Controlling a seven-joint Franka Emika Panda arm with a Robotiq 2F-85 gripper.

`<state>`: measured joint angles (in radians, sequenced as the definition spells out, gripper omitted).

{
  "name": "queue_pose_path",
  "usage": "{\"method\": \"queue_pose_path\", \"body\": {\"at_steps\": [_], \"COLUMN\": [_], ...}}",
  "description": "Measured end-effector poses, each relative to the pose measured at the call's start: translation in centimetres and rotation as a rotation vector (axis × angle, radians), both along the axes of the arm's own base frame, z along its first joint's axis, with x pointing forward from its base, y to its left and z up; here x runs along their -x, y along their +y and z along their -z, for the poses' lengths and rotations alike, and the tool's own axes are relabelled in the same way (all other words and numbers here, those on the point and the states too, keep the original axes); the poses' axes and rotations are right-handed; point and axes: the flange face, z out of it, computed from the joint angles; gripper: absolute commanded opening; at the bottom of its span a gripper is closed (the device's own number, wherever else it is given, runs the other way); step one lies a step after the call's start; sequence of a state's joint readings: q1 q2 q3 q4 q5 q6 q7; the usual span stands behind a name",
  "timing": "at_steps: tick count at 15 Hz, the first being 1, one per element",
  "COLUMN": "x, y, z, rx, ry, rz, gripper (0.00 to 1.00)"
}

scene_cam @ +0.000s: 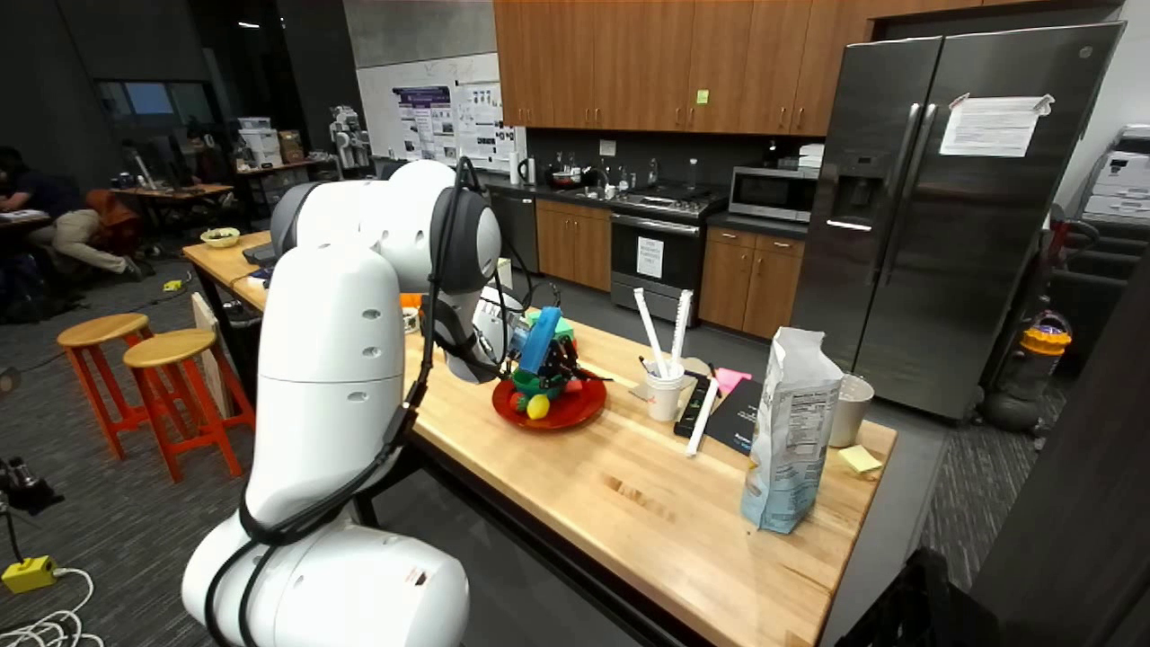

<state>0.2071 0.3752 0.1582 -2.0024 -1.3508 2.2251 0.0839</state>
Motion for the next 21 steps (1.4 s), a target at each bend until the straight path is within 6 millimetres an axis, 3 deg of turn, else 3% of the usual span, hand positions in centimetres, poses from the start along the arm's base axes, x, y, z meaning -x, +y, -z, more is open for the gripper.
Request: {"method": "queue_pose_path", "body": {"at_steps": [5, 6, 12, 21], "x": [0.0, 0.0, 0.0, 0.8], "y": [0.1, 0.2, 0.2, 1.8], "z": [0.0, 0.0, 0.0, -0.6], "rx": [-0.022, -0.025, -0.033, -0.073], "ry": [-0.016, -0.017, -0.025, 0.009], "rz": [0.009, 0.009, 0.018, -0.043], "gripper": [0.01, 0.05, 0.01, 0.01]}}
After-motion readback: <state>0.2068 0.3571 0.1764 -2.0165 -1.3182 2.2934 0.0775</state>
